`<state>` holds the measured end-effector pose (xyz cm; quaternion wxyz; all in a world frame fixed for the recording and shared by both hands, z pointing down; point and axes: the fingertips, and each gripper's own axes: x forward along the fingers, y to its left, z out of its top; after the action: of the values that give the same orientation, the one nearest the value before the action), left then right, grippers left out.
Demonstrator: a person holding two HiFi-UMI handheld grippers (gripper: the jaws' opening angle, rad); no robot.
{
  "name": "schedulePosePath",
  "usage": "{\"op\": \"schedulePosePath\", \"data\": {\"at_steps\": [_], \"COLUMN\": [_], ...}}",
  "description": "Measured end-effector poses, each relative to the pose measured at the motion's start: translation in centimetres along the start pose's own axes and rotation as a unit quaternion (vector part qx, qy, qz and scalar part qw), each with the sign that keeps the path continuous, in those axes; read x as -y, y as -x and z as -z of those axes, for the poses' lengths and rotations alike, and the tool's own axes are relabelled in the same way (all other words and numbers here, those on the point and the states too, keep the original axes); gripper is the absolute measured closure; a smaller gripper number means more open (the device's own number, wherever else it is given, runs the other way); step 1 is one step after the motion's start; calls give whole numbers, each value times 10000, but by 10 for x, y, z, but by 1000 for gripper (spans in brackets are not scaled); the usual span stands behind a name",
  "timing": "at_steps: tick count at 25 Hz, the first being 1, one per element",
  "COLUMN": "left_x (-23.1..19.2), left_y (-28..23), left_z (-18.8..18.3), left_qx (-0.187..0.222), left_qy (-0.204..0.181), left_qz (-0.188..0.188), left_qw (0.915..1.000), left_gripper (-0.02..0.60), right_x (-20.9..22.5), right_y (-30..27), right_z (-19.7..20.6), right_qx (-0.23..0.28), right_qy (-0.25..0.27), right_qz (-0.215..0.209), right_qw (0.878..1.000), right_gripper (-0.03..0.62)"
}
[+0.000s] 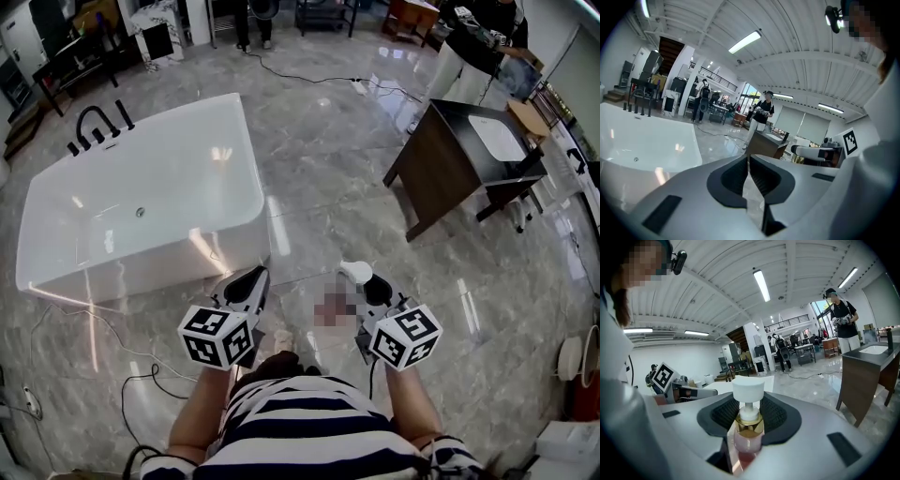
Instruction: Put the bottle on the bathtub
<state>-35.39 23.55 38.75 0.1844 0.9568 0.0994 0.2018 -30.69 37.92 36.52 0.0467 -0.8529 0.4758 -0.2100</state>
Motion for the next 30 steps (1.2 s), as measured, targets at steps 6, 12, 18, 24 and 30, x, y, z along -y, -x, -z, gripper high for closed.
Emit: {"op": "schedulePosePath", "data": {"at_steps": [6, 12, 18, 24, 30], "left_x": [-44, -64, -76, -78, -88], "left_y": [-35, -72, -117, -168, -211], "left_z": [-17, -26, -50, -82, -107], "left_qx": [-81, -222, -74, 205, 470], "left_qy": [115, 134, -155, -148, 29], "left_qz": [-61, -106, -248, -523, -892], "left_qw": [9999, 9996, 9995, 9983, 9949], "left_gripper": [555, 555, 555, 554, 555], "right_x": [26, 58, 104, 148, 182], "right_y": [-54, -90, -128, -169, -212], "right_z": [-17, -44, -68, -102, -123], "right_qx": [-61, -46, -30, -167, -306], "right_qy": [-41, 35, -36, 312, 443], "right_qz": [-22, 53, -3, -413, -957], "right_qw": [10000, 10000, 10000, 9985, 9940], "right_gripper": [441, 441, 441, 441, 442]}}
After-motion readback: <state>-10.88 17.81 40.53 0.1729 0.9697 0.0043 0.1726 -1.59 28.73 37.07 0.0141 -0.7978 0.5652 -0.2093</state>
